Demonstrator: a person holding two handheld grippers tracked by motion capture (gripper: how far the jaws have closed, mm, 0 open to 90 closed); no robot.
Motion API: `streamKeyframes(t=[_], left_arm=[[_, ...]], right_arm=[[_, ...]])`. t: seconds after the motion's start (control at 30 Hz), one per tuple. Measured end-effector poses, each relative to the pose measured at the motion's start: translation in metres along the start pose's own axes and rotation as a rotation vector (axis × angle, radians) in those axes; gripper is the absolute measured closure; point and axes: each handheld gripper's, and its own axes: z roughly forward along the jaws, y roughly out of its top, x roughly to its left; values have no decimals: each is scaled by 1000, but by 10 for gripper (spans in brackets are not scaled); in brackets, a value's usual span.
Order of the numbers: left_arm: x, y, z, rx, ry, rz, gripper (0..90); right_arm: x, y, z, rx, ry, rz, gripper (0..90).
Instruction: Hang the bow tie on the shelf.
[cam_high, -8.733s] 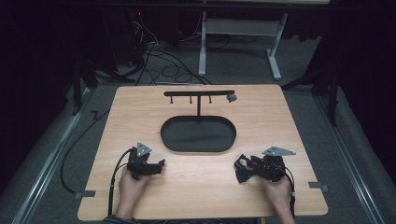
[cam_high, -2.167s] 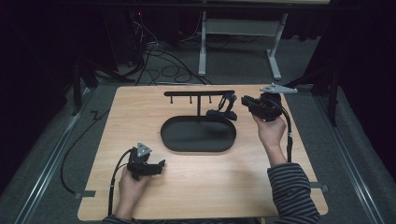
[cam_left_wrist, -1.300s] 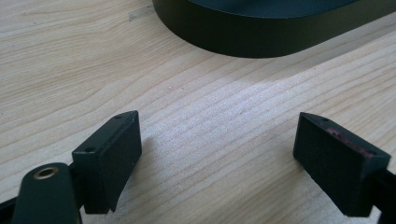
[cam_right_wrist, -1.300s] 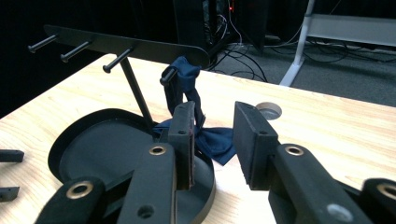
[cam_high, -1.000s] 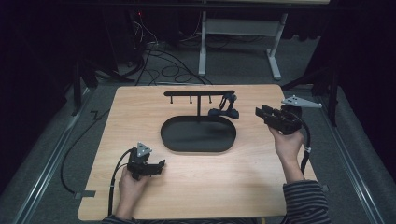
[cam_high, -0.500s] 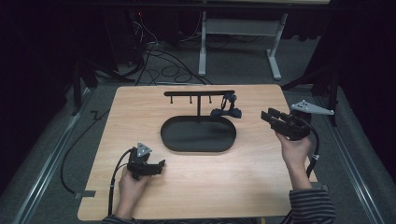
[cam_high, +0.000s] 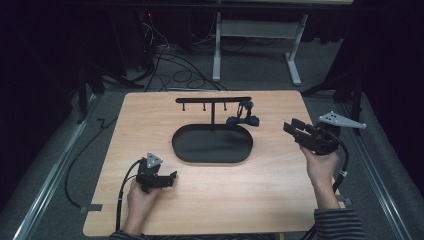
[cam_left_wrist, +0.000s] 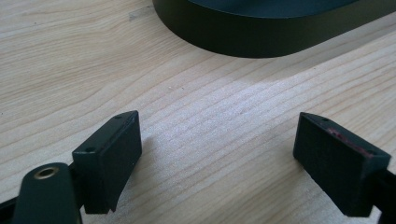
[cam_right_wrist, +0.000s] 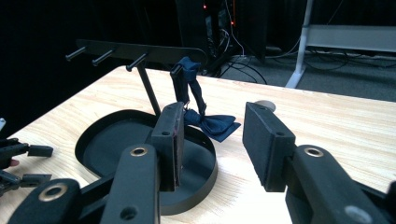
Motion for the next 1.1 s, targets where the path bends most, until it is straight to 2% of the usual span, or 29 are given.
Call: streamKeyframes(t=[0.47, 0.8, 1.1], left_arm=[[0, 0, 0, 2, 1, 1, 157], [0, 0, 0, 0, 1, 0, 157], [0, 0, 0, 2, 1, 1, 157]], right_arm=[[1, -16, -17, -28, 10, 16, 594], [-1, -32, -26, -24, 6, 40, 595], [0, -41, -27, -15, 7, 48, 598]])
